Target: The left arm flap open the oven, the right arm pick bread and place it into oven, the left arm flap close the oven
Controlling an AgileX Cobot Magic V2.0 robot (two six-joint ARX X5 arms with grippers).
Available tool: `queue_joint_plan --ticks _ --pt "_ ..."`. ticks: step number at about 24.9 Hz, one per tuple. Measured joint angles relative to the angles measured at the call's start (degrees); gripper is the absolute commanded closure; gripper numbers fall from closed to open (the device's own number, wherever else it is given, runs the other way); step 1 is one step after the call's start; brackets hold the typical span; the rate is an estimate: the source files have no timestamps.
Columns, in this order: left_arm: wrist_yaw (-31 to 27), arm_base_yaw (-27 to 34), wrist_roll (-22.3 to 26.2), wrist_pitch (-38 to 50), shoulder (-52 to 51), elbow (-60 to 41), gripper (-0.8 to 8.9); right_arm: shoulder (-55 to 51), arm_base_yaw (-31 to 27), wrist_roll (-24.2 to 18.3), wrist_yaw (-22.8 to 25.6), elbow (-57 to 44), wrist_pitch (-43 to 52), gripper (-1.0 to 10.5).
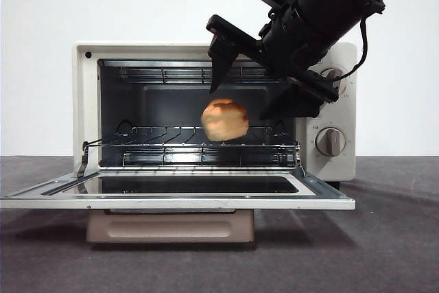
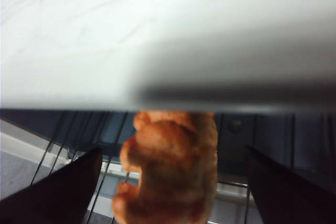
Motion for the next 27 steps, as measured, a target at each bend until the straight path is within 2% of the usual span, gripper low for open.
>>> queue_joint_plan --ticks 6,10,14,21,24,27 --pt "-1.36 0.00 0.02 -0.02 -0.02 0.00 7.95 -4.24 0.87 0.15 -2.78 0.00 -5.25 5.1" --pt "-6.95 0.00 0.04 -0.09 0.00 0.00 7.98 -9.53 3.45 0.20 -5.03 0.00 -13.84 5.1" --pt "-12.92 0.00 0.11 -0.07 0.13 -0.66 8.00 -16.55 6.40 -1.95 -6.27 0.00 -22.29 5.1" --pt "-11.65 0.35 -1.40 2.21 3.89 -4.15 8.02 -32.96 7.74 -7.63 -6.47 0.00 -38.34 5.2" --pt "-11.21 2.69 -1.99 4.87 5.44 -6.78 8.02 -40.65 7.69 -10.23 -6.40 0.02 -43.98 5.2" --pt "-7.13 6.16 -2.84 5.68 7.34 -7.78 8.02 -47.52 7.67 -11.93 -6.21 0.02 -48.81 5.2"
